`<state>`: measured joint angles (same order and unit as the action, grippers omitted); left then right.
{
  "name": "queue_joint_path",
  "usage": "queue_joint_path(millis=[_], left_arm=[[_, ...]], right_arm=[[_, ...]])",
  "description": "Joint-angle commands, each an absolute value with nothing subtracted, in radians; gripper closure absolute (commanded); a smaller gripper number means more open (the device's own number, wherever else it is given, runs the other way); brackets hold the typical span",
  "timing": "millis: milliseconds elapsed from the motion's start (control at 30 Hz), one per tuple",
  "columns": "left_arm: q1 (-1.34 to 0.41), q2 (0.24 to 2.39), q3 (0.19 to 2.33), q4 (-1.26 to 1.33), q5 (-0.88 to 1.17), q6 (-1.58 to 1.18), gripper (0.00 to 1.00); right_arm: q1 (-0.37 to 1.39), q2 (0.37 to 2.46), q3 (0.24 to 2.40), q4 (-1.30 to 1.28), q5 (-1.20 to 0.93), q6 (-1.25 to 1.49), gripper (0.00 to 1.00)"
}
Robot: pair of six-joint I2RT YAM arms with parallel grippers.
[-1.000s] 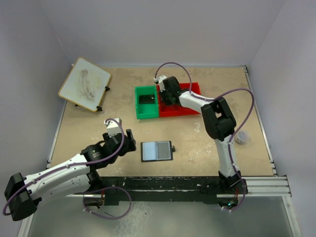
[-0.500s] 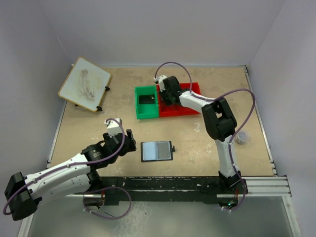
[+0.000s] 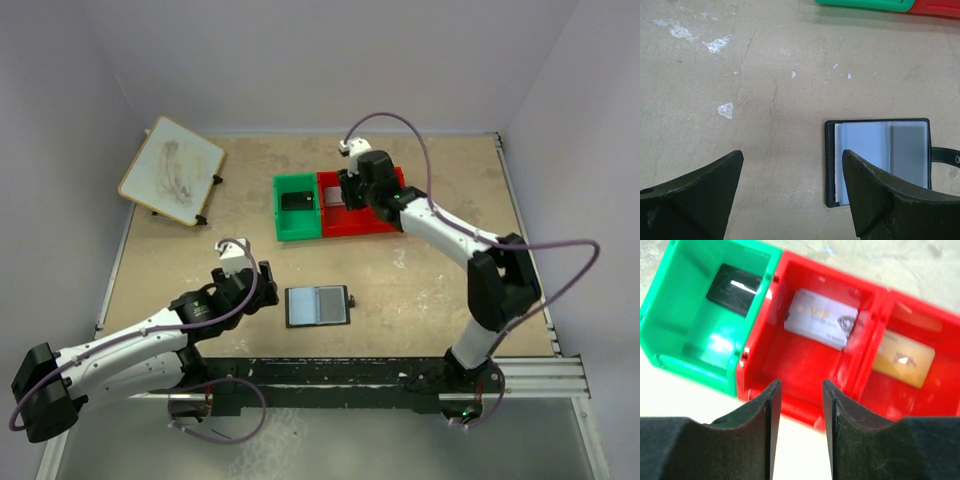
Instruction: Take the credit cards out of the card holder
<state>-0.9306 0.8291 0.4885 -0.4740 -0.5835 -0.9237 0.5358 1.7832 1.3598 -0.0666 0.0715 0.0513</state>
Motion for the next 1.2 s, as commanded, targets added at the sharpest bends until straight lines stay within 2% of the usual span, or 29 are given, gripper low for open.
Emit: queue_joint_path(millis=[0,100,167,200,233,267,333,400,467,600,733,1167], left_arm=[[-0.931,0.864,0.537,-0.406,-0.59,-0.9,0.22],[-0.931,0.902,0.551,-0.373,-0.577,-0.884,0.22],[-0.93,0.933,0.558,-0.345,-0.571,-0.871,0.22],[-0.929,0.949,0.565,-0.331,-0.566,-0.862,0.22],[-0.928,0.969,0.575,-0.32,-0.56,-0.851,0.22],[-0.928,0.992,0.588,-0.31,-0.552,-0.838,0.22],[-0.925,1.034,0.618,-0.308,-0.545,-0.817,0.22],[-0.924,1.072,0.637,-0.295,-0.533,-0.81,0.22],[-0.923,1.097,0.639,-0.27,-0.513,-0.815,0.22],[-0.922,1.139,0.625,-0.214,-0.463,-0.848,0.22],[-0.923,1.169,0.602,-0.18,-0.419,-0.873,0.24],[-0.923,1.16,0.563,-0.209,-0.406,-0.876,0.29]], right_arm=[[0.536,1.576,1.174,0.044,0.154,0.232,0.56],[0.532,1.445,1.015,0.128,0.165,0.356,0.43],[0.527,1.376,0.906,0.163,0.138,0.459,0.23],[0.524,1.346,0.865,0.165,0.116,0.524,0.17],[0.519,1.332,0.834,0.169,0.068,0.565,0.16],[0.519,1.324,0.811,0.181,-0.007,0.577,0.16],[0.518,1.315,0.774,0.193,-0.146,0.591,0.25],[0.532,1.294,0.694,0.284,-0.249,0.648,0.34],[0.57,1.266,0.623,0.381,-0.312,0.698,0.38],[0.75,1.243,0.655,0.253,-0.115,0.729,0.4],[0.852,1.239,0.67,0.129,0.049,0.799,0.43],[0.961,1.3,0.676,0.03,0.113,0.901,0.46]])
